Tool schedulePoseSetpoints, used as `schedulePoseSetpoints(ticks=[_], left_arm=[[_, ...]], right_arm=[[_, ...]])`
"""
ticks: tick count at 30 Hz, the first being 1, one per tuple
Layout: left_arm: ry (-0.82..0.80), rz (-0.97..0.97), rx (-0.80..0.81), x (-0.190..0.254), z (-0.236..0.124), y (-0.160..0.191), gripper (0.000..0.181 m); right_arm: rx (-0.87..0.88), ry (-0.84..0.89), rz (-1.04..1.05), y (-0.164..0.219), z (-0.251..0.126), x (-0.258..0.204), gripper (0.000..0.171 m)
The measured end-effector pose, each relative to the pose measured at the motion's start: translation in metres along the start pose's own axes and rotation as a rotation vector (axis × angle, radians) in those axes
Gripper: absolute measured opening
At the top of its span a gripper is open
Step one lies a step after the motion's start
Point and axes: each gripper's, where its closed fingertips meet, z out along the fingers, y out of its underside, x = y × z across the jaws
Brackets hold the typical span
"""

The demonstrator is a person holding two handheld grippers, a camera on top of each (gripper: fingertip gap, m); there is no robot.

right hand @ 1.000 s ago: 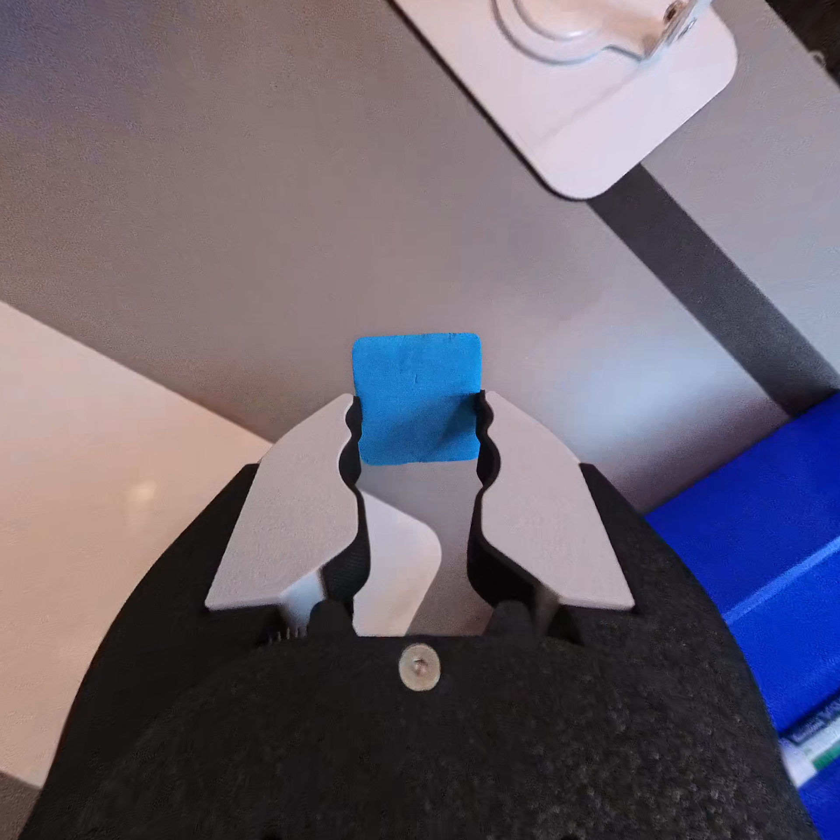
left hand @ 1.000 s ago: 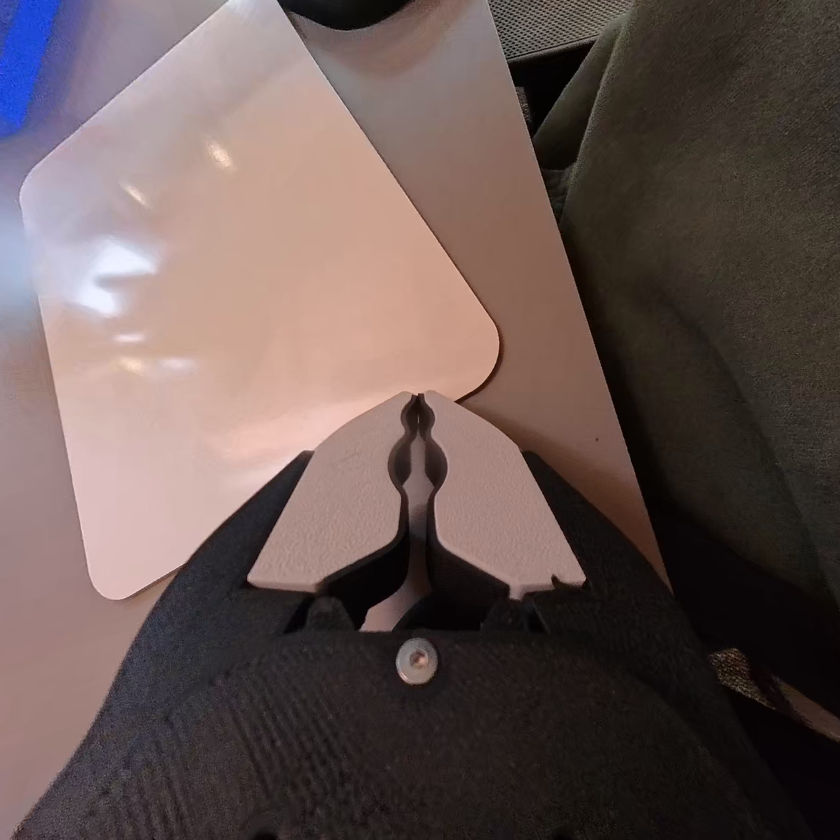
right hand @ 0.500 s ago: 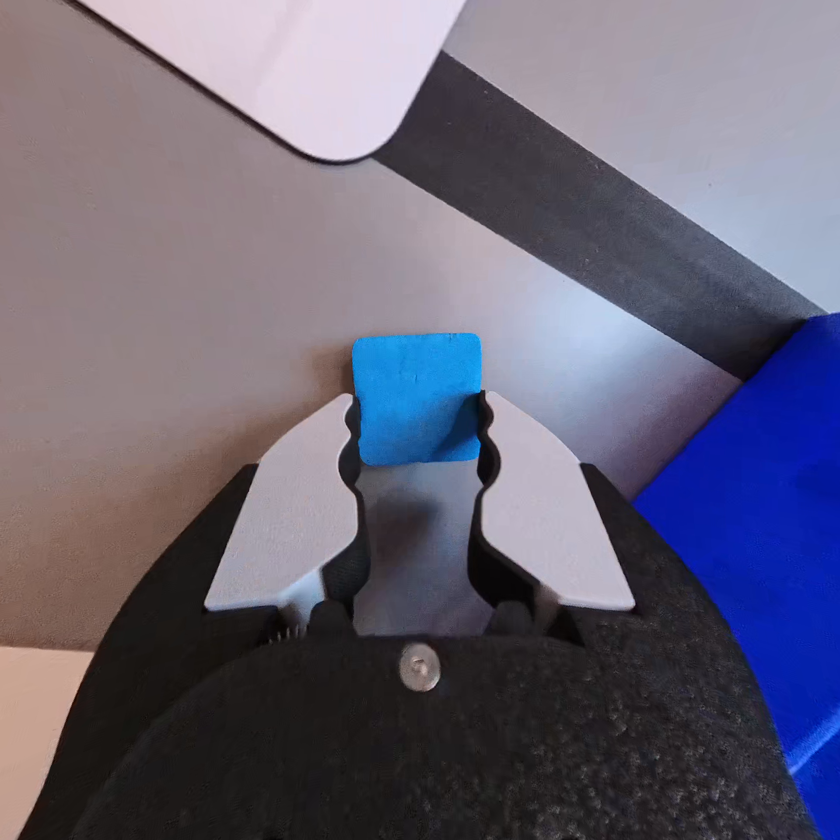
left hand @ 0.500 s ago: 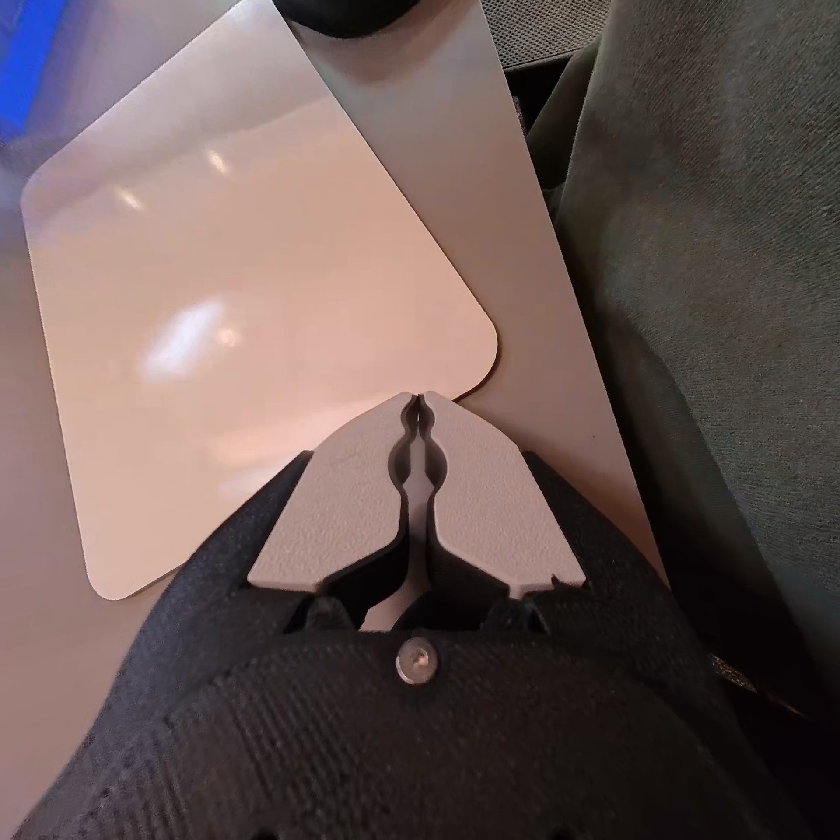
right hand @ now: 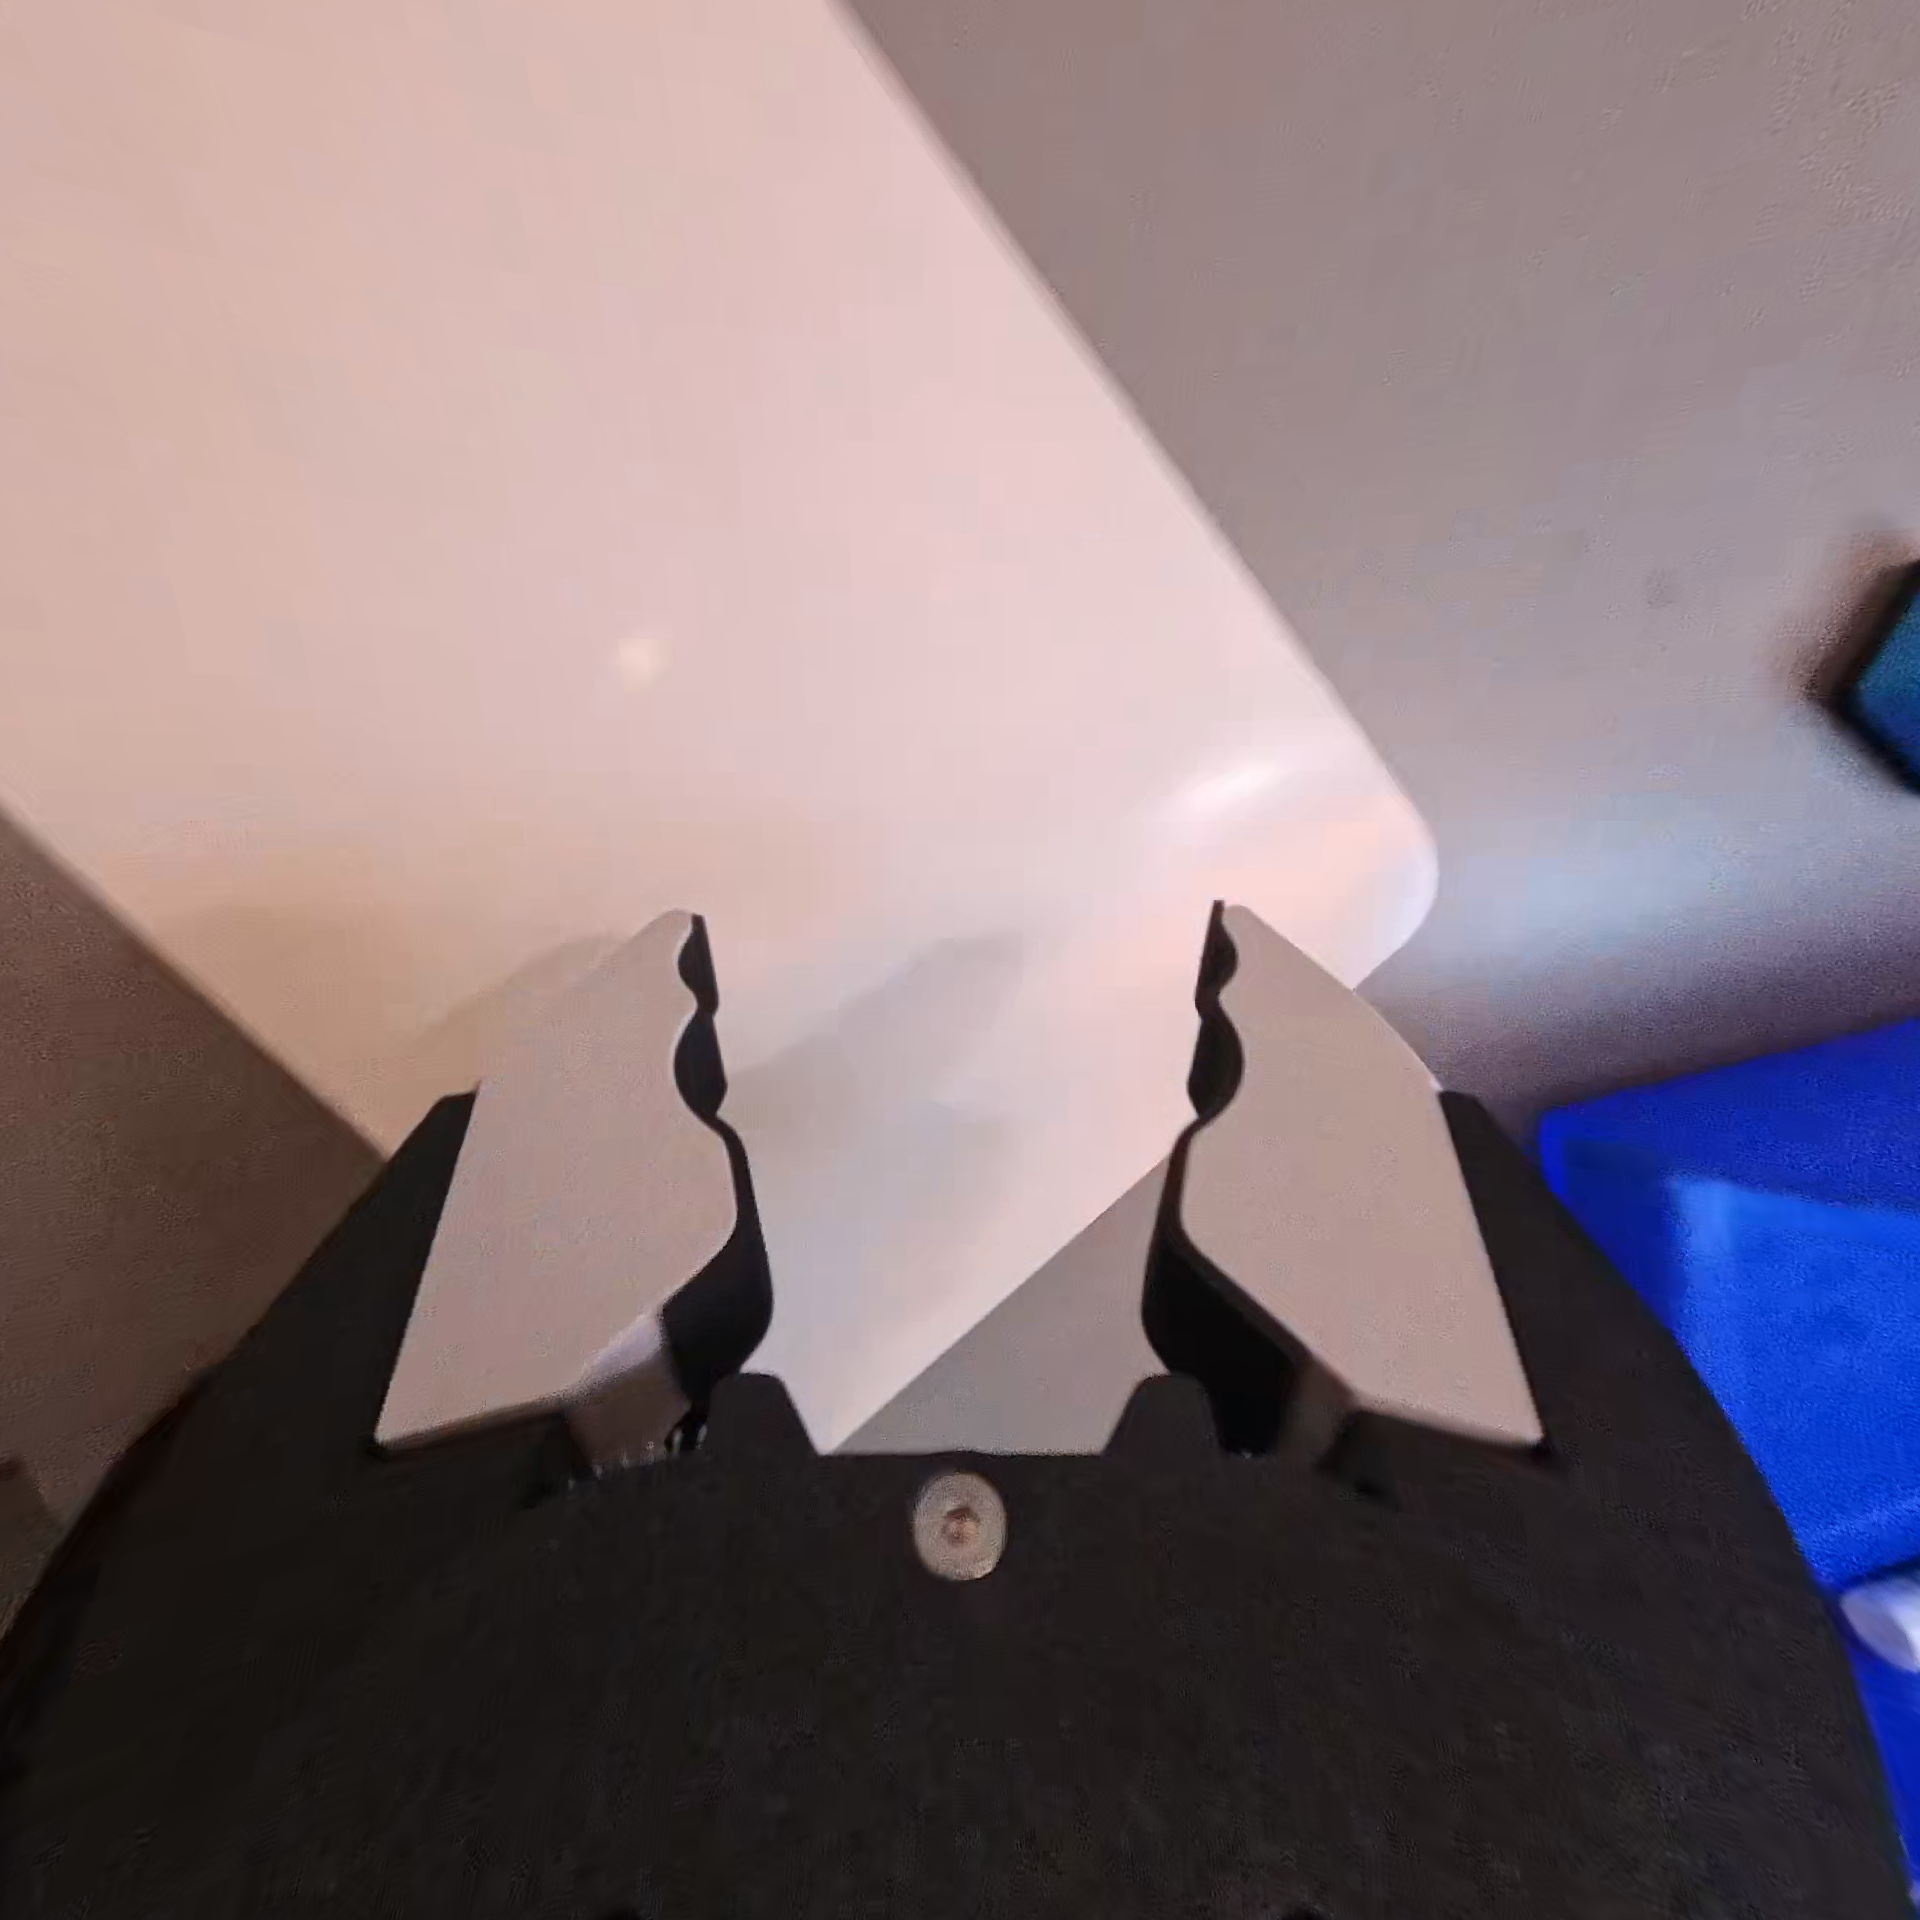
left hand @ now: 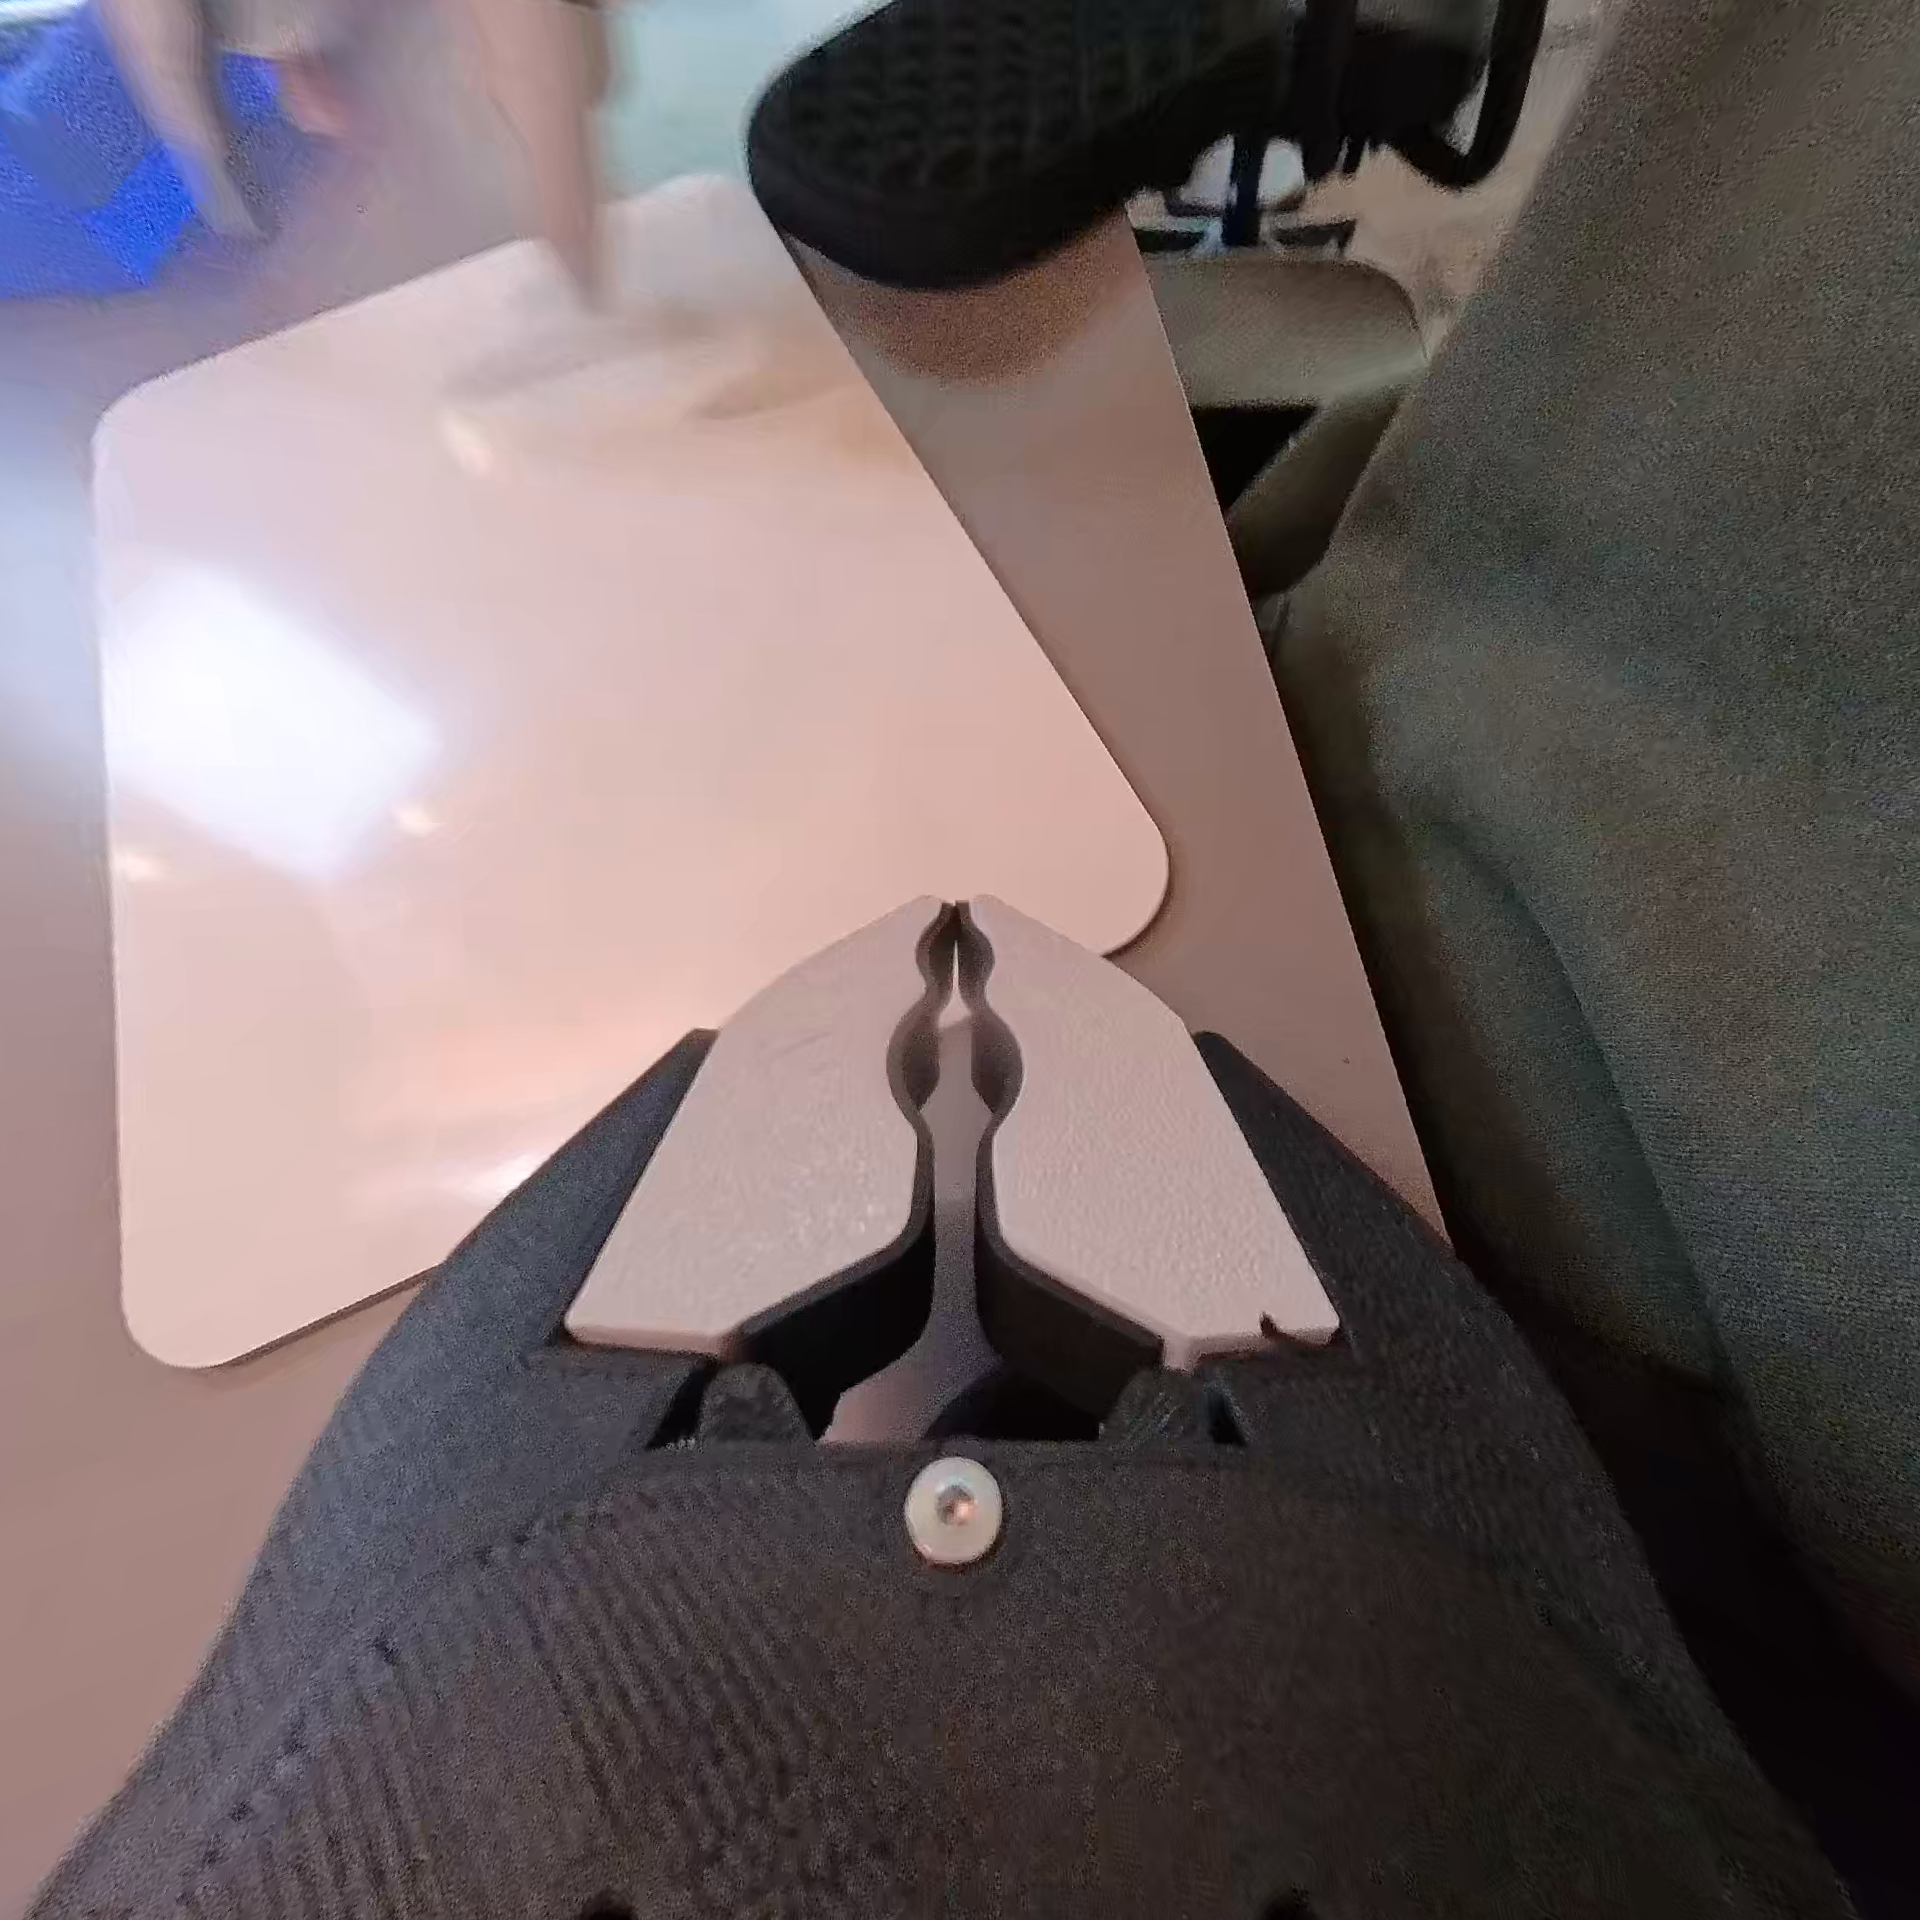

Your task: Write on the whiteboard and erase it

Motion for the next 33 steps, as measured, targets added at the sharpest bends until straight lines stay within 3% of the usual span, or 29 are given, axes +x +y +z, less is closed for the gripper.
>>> schedulePoseSetpoints(ticks=[4, 8, 9, 11, 22, 29, 33], left_arm=[[-0.062, -0.081, 0.103, -0.023, -0.010, -0.013, 0.000], [-0.160, -0.106, 0.144, -0.048, -0.019, -0.017, 0.000], [-0.188, -0.123, 0.139, -0.056, -0.020, -0.016, 0.019], [-0.207, -0.173, 0.115, -0.066, -0.021, -0.012, 0.027], [-0.395, -0.207, 0.148, -0.156, -0.044, -0.029, 0.031], [-0.459, -0.333, 0.274, -0.176, -0.066, 0.006, 0.028], [-0.459, -0.409, 0.378, -0.182, -0.083, 0.008, 0.024]], right_arm=[[-0.115, -0.021, -0.069, 0.057, -0.011, -0.061, 0.097], [-0.054, 0.008, -0.006, 0.071, -0.011, -0.063, 0.094], [-0.034, 0.002, 0.002, 0.069, -0.009, -0.061, 0.093], [-0.003, -0.014, -0.013, 0.060, -0.004, -0.060, 0.093], [0.119, -0.050, -0.073, -0.009, 0.034, -0.037, 0.091], [0.251, -0.069, -0.023, -0.017, 0.041, -0.021, 0.088], [0.483, -0.007, 0.017, -0.046, 0.017, -0.007, 0.086]])
